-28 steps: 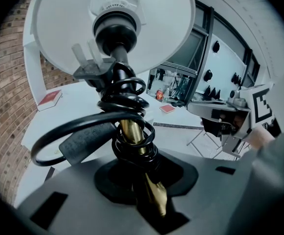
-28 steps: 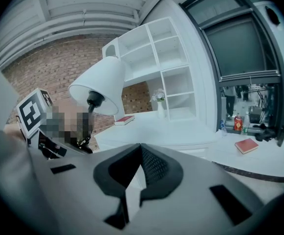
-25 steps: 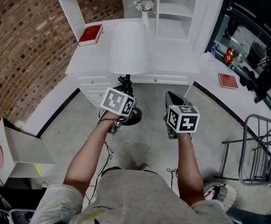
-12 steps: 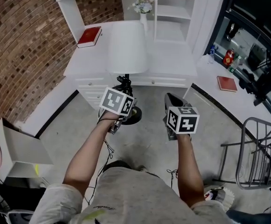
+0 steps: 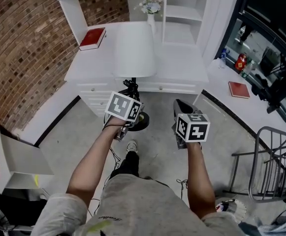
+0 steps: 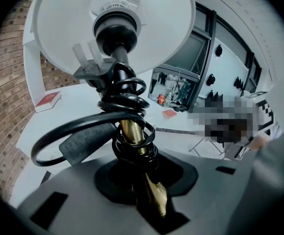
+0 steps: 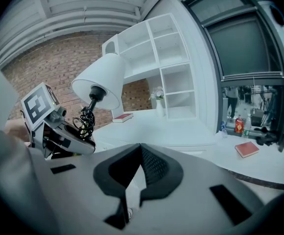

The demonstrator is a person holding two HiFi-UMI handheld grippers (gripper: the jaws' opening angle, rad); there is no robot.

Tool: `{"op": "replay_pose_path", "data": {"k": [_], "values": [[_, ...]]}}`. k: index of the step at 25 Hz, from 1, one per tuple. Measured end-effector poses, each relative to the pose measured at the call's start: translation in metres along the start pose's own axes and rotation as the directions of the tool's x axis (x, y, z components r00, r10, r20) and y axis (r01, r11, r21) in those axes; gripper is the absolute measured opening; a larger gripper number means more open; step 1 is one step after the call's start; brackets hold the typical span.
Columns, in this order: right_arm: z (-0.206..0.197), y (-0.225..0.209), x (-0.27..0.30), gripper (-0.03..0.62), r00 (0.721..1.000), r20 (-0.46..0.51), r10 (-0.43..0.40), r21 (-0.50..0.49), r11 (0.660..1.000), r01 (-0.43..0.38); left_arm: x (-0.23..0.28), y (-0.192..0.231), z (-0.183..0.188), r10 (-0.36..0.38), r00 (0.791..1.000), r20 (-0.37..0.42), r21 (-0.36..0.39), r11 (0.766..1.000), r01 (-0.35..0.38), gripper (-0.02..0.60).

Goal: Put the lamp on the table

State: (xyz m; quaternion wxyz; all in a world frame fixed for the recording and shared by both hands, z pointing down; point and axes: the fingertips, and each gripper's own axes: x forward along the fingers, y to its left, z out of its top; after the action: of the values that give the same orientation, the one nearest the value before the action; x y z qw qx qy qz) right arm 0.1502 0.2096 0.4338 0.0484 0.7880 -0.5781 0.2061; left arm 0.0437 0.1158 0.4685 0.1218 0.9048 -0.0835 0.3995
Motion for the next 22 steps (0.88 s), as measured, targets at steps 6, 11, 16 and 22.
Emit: {"op": "replay_pose_path", "data": {"k": [6,11,16,22], "values": [[0.006,0.0,0.028,0.005,1.0,-0.007,0.001,-0.009,1.0,-0.001,0.011,0.024,0.012,-0.002,1.0,0.009,-0.007,1.0,0.003,0.103],[0.022,0.005,0.062,0.005,1.0,-0.012,0.013,-0.023,1.0,-0.014,0.02,0.055,0.025,0.006,1.0,0.006,-0.011,1.0,-0.006,0.103],[0.043,0.009,0.103,0.005,1.0,-0.015,0.019,-0.029,0.999,-0.02,0.028,0.093,0.046,0.007,1.0,0.004,-0.019,1.0,-0.007,0.103],[0.074,0.016,0.159,0.005,0.999,-0.024,0.024,-0.034,0.999,-0.025,0.037,0.145,0.076,0.008,1.0,-0.004,-0.021,1.0,-0.008,0.103]]}}
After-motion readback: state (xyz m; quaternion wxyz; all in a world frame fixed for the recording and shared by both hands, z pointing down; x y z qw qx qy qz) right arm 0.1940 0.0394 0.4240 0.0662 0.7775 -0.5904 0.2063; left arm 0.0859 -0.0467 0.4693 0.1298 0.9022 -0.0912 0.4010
